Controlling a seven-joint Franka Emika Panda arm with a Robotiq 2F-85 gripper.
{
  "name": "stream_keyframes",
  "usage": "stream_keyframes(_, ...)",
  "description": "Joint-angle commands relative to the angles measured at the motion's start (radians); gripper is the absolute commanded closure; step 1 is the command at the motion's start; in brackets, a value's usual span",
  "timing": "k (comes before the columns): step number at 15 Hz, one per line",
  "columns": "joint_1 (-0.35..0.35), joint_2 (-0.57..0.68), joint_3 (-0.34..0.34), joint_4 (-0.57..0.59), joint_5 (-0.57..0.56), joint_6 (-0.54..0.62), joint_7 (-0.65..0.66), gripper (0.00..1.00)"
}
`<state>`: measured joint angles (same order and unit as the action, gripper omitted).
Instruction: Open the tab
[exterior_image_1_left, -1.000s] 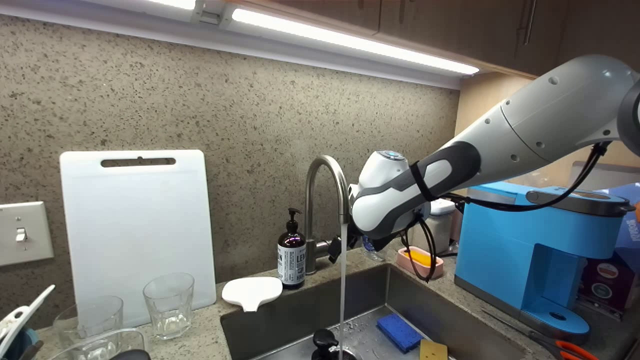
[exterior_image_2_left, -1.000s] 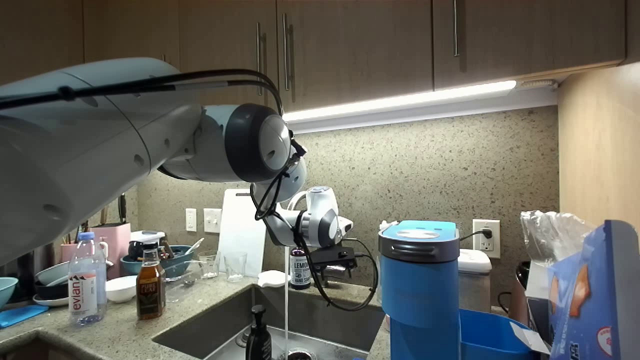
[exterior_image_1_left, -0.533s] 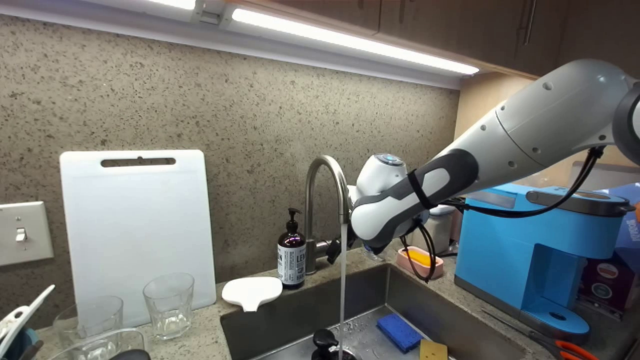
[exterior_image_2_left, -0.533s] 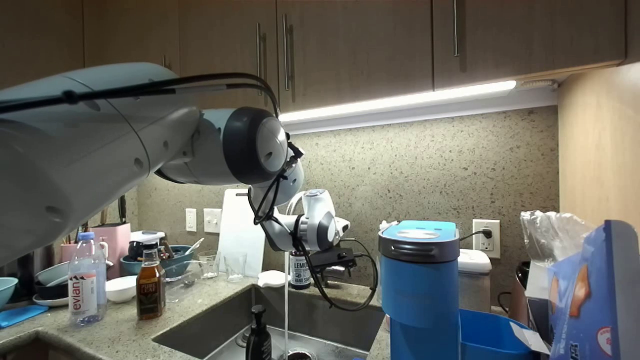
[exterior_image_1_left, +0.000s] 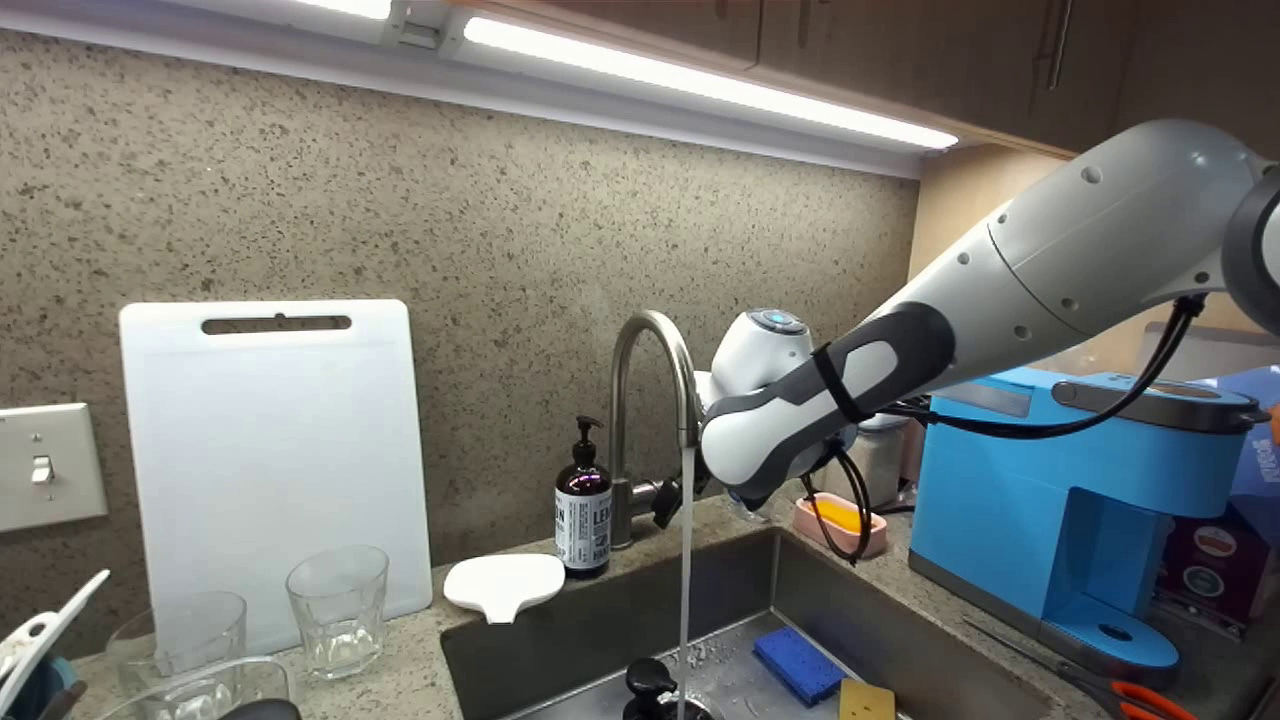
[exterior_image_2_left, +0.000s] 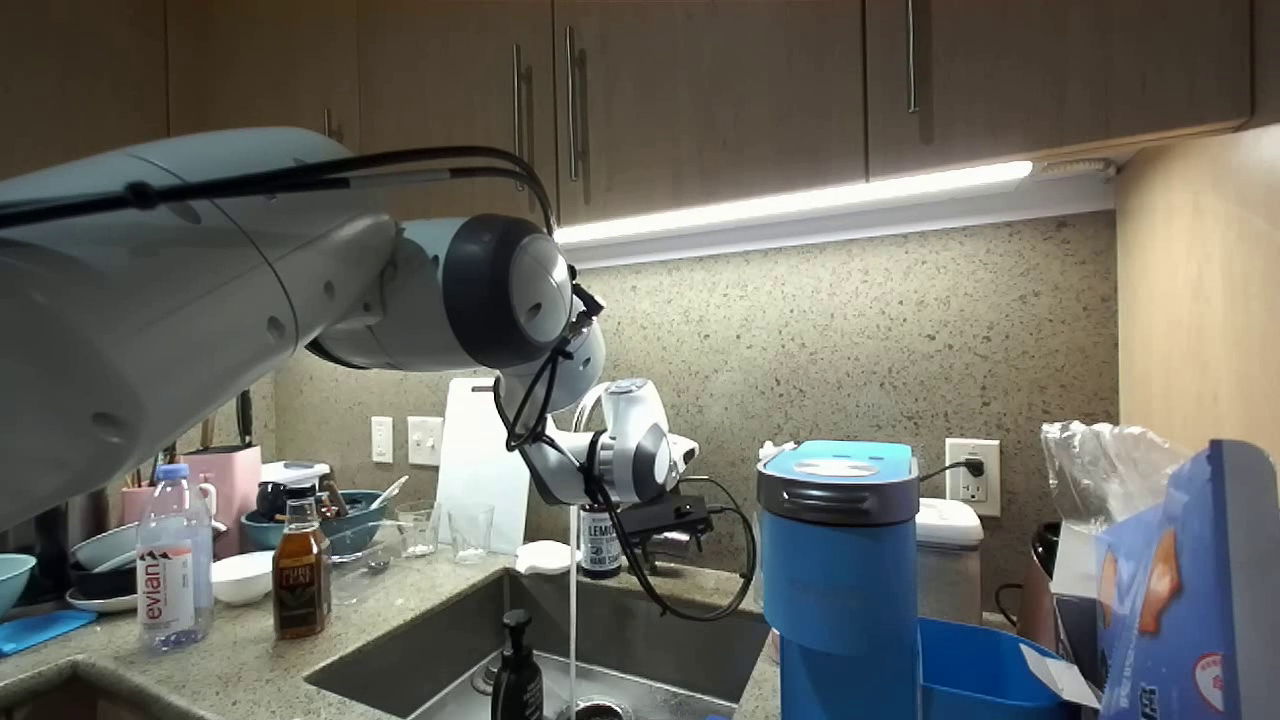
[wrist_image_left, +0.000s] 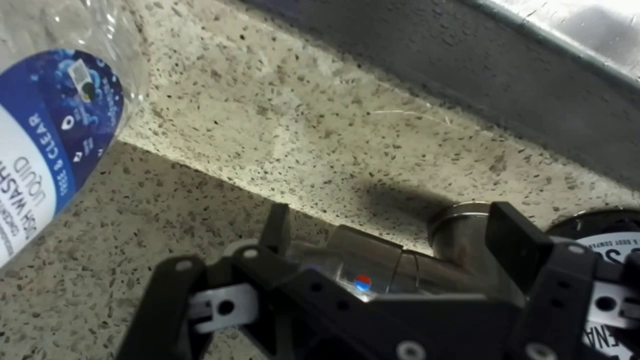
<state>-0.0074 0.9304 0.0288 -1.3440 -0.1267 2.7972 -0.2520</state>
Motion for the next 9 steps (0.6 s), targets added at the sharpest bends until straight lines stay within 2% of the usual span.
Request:
stream_keyframes(1,0.001,0.0,0.0,0.001,-0.007,-0.002,0.007,0.0)
stream_keyframes(9,0.002,0.0,-0.004,0.008,-0.008,-0.001,0.01,0.0)
